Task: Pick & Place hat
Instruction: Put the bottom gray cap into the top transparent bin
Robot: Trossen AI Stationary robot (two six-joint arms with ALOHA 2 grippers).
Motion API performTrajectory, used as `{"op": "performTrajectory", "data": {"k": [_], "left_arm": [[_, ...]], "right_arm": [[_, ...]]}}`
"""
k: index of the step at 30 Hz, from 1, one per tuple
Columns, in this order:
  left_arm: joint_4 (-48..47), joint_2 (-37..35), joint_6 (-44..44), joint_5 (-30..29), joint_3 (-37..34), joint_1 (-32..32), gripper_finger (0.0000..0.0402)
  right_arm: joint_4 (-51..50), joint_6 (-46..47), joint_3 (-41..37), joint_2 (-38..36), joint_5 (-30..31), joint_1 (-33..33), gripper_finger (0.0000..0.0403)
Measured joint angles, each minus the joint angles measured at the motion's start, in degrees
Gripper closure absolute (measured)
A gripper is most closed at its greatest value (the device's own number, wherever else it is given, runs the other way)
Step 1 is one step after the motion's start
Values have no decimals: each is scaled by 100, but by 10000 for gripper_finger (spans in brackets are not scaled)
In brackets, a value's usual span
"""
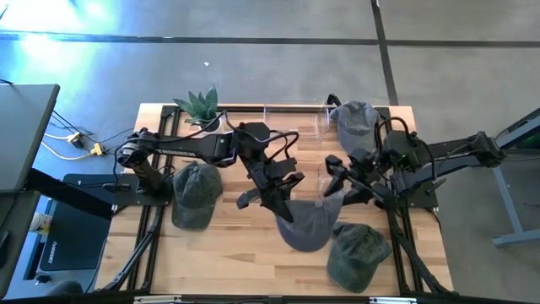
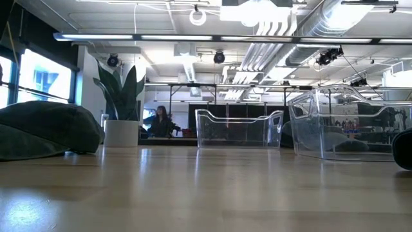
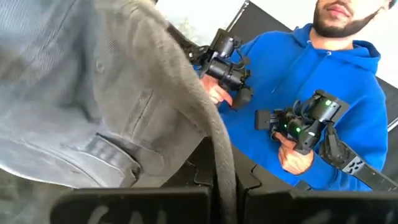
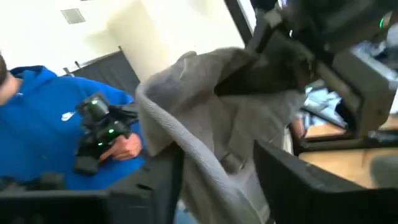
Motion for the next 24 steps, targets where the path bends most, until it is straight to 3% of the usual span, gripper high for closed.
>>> {"op": "performTrajectory", "data": {"k": [5, 17, 24], "left_arm": [[-341, -18, 65, -120, 0, 0, 401], [-1008, -457, 456, -472, 7, 2, 402], [-1210, -555, 518, -667, 0, 2, 401]], "right_arm": [[208, -45, 0, 129, -51, 253, 154], [503, 277, 2, 170, 43, 782, 170], [144, -717, 2, 230, 804, 672, 171]]}}
